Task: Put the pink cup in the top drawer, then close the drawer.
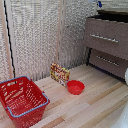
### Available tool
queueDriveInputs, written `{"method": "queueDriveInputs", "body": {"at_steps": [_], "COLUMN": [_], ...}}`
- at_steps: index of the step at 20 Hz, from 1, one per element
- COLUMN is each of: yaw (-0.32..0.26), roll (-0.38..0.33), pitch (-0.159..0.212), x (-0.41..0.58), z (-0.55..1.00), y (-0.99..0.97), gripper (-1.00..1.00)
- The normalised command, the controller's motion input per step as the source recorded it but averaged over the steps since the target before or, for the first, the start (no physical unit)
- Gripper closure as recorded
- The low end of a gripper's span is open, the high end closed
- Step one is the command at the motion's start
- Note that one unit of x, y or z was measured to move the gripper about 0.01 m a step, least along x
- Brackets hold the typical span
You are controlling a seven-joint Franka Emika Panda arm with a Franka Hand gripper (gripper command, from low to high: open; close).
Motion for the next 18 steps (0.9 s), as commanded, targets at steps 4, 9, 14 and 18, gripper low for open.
{"method": "queueDriveInputs", "body": {"at_steps": [4,9,14,18], "yaw": [0.0,0.0,0.012,0.074], "roll": [-0.325,-0.314,-0.371,-0.372], "pitch": [0.019,0.053,0.06,0.052], "x": [-0.193,-0.327,-0.398,-0.386], "z": [-0.5,-0.36,-0.26,-0.26], "y": [0.57,0.58,0.37,0.16], "gripper": [-1.0,-1.0,-1.0,-1.0]}}
